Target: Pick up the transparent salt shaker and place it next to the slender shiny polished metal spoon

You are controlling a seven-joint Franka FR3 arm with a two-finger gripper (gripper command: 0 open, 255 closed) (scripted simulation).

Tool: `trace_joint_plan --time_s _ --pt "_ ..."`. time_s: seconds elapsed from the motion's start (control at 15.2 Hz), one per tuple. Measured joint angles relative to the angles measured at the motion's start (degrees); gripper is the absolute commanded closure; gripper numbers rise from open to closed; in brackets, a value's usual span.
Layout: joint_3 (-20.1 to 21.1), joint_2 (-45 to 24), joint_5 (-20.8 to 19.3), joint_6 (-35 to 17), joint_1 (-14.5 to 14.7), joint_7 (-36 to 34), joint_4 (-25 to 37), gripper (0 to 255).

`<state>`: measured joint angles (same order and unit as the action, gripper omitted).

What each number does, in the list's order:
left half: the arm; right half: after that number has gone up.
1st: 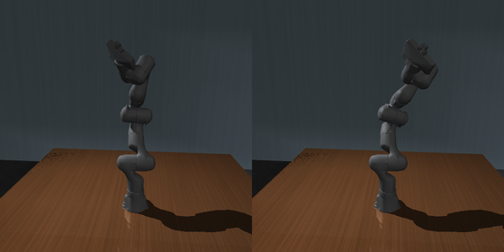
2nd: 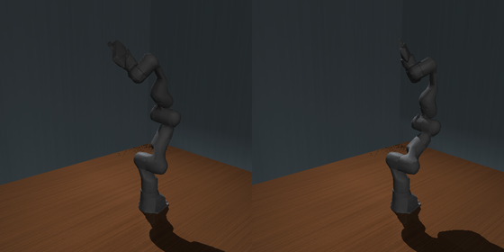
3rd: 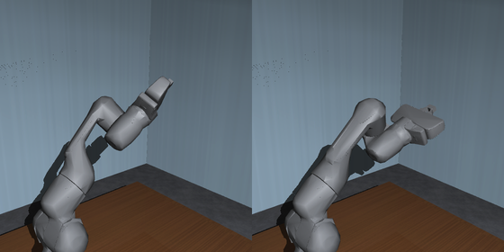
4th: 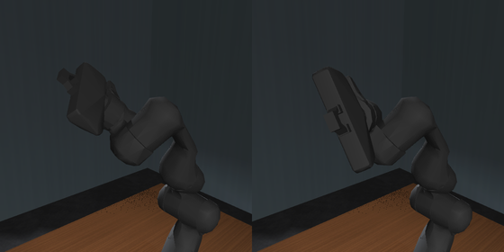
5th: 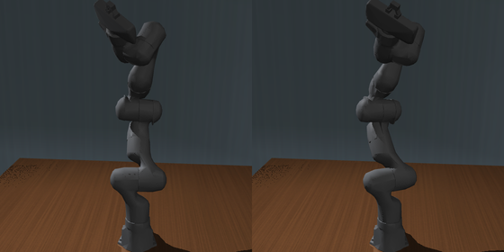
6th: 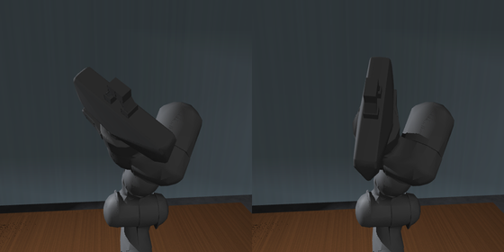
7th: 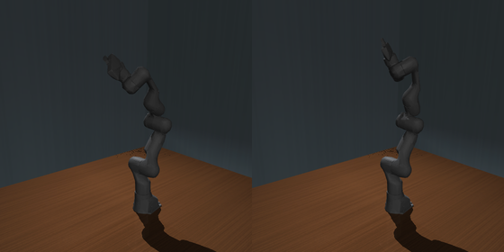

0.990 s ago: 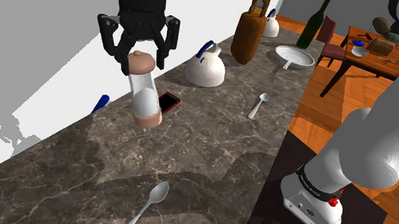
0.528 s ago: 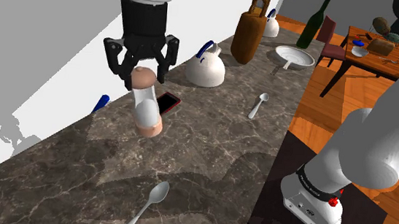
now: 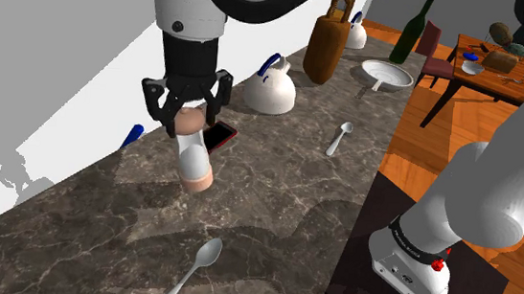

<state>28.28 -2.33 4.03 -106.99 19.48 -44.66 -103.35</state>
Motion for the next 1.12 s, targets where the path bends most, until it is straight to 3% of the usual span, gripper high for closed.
trace_joint_plan --time_s 0.4,0.79,0.86,1.12 --pt "0.1 -0.6 -0.2 -4.6 0.1 0.1 -4.0 255" --pt "0.0 -0.7 -0.2 -5.0 0.1 0.2 -4.4 255" --pt "0.0 -0.7 -0.2 -5.0 0.1 0.2 -4.4 0" --pt "0.0 -0.7 -0.2 -5.0 0.1 0.2 -4.4 0"
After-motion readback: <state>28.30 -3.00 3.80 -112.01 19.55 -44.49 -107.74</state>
